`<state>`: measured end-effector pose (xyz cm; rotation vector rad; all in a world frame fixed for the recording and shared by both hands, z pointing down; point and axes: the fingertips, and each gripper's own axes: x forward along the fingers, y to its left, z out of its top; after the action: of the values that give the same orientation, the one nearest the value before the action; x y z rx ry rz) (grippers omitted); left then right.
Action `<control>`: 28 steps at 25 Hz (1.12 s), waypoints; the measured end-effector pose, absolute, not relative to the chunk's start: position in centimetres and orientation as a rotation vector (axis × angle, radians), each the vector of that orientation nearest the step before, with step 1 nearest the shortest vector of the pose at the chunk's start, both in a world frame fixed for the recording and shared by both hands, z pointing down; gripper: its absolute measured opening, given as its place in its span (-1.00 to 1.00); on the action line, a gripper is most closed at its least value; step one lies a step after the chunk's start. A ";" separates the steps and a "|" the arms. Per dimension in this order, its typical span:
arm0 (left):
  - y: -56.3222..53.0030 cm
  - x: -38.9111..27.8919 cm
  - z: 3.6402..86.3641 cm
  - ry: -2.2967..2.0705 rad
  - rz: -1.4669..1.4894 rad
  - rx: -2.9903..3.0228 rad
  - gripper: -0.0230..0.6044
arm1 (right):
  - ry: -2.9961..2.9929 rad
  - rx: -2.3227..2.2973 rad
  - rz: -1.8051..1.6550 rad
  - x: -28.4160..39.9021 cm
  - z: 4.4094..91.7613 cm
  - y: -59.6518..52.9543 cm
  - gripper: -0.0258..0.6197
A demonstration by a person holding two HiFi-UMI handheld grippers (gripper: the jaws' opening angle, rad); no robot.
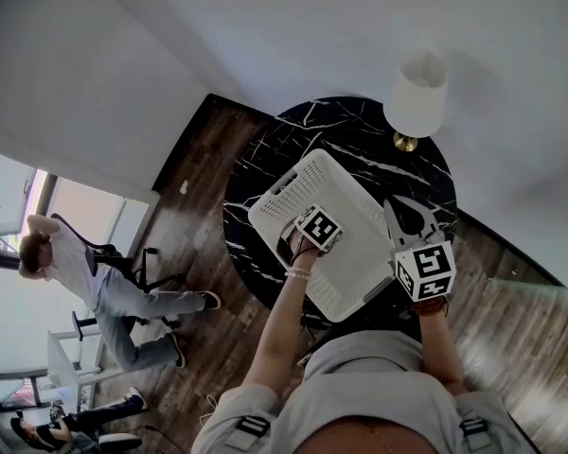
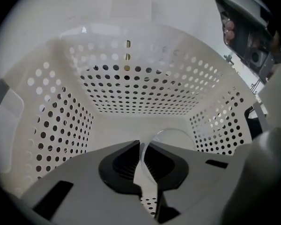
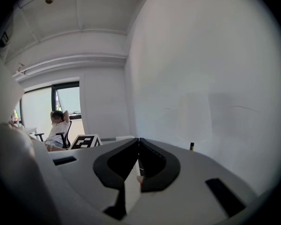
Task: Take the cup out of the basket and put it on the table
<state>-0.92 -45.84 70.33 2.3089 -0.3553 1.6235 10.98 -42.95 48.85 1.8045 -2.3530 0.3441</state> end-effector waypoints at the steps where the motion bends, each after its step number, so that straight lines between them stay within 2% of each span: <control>1: -45.7 -0.8 70.1 -0.360 1.605 2.307 -0.82 | -2.353 1.807 0.344 11.0 48.8 -42.9 -0.89; 28: -43.7 -0.2 60.6 -0.580 1.060 2.427 -0.82 | -2.443 1.727 0.296 9.0 47.5 -41.3 -0.89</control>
<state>-0.22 -43.72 60.56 2.4270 -0.5797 1.0603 9.03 -41.33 47.49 1.7267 -2.4430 0.2963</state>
